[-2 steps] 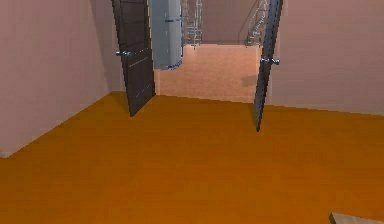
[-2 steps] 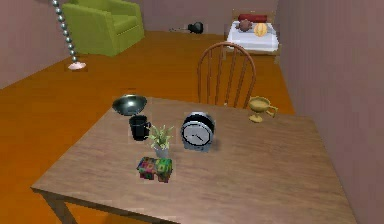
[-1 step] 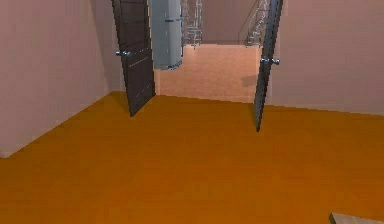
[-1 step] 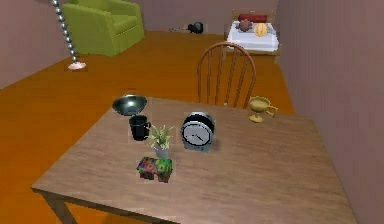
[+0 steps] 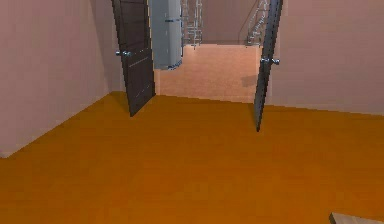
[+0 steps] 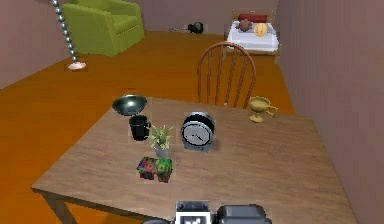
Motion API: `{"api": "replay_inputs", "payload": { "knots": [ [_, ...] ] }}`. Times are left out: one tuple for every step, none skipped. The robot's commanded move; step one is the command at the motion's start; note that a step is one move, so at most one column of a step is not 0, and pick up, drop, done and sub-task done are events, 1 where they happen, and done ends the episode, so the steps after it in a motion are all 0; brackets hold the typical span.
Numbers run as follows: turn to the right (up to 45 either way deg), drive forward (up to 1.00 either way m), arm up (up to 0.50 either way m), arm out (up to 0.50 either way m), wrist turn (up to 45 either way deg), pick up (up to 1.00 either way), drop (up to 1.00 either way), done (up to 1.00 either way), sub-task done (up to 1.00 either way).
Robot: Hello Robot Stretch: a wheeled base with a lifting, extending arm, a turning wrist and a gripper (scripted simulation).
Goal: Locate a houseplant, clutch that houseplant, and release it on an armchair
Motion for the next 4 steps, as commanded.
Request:
{"api": "replay_inputs", "payload": {
  "knots": [
    [0.0, 0.00, 0.00, 0.36, 0.0, 0.00, 0.00, 0.00, 0.00],
    [0.0, 0.00, 0.00, 0.00, 45.0, 0.00, 0.00, 0.00, 0.00],
    [0.0, 0.00, 0.00, 0.00, 45.0, 0.00, 0.00, 0.00, 0.00],
    [0.0, 0.00, 0.00, 0.00, 45.0, 0.00, 0.00, 0.00, 0.00]
  ]
}}
